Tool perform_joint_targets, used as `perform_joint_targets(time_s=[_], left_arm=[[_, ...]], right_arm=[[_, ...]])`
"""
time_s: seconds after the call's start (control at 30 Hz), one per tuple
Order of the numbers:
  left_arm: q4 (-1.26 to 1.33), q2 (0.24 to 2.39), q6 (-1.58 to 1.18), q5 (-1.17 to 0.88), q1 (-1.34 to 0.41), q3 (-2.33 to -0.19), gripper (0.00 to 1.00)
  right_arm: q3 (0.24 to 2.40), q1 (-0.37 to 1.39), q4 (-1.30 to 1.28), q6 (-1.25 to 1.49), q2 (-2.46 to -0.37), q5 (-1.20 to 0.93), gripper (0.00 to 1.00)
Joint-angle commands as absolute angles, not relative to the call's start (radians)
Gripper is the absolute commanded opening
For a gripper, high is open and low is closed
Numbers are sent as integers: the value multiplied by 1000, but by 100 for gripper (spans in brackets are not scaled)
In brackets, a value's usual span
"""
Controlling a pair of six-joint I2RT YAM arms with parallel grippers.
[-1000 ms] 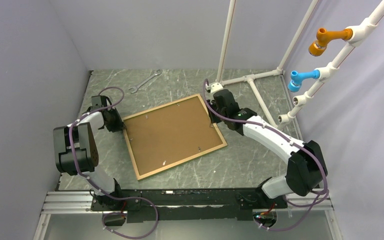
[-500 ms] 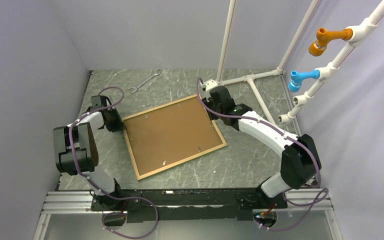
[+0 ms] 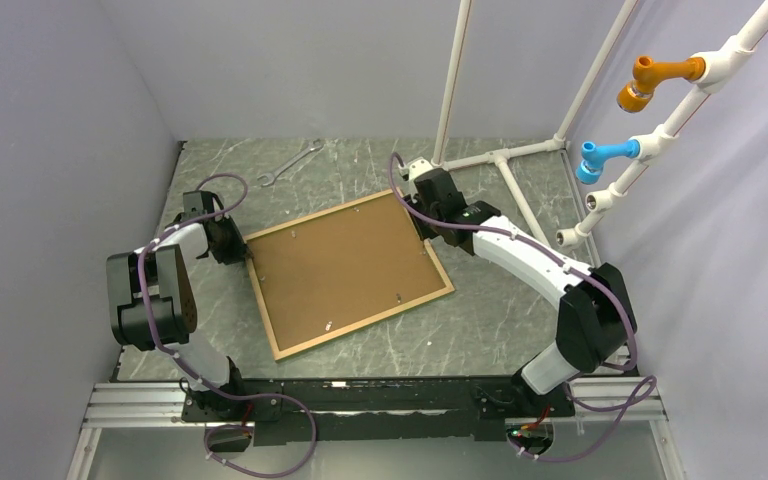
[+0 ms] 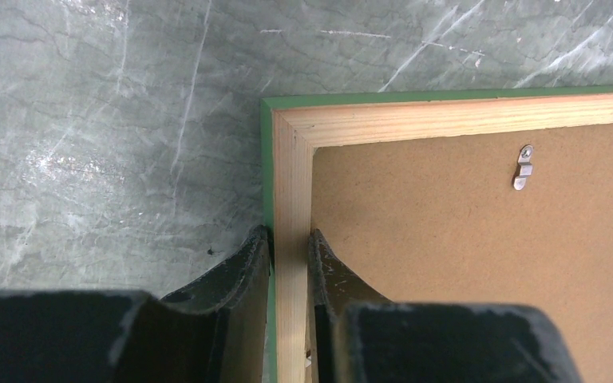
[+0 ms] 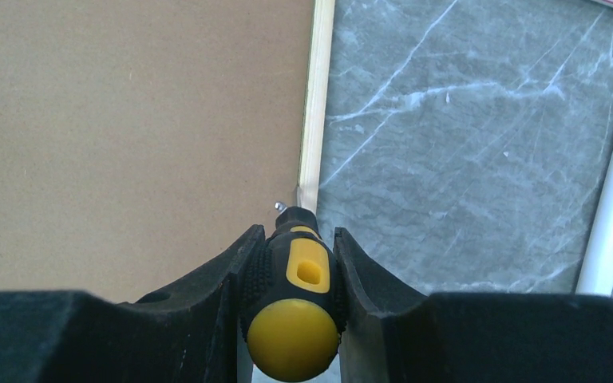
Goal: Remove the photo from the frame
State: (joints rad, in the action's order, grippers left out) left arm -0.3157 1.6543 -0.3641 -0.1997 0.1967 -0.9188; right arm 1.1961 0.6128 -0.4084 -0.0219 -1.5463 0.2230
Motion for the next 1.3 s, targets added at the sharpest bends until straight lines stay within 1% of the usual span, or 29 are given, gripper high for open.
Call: perform_joint_targets(time_s=[0.0, 0.17, 1.27], left_arm=[[-306, 1666, -383, -185, 196, -949, 0], [-306, 1664, -382, -184, 196, -947, 0], [-302, 1657, -383, -196, 196, -942, 0]], right_arm=[[1235, 609, -517, -2, -1553, 277, 0], [1231, 610, -546, 22, -1544, 248, 0], [1167, 678, -693, 104, -1441, 330, 0]])
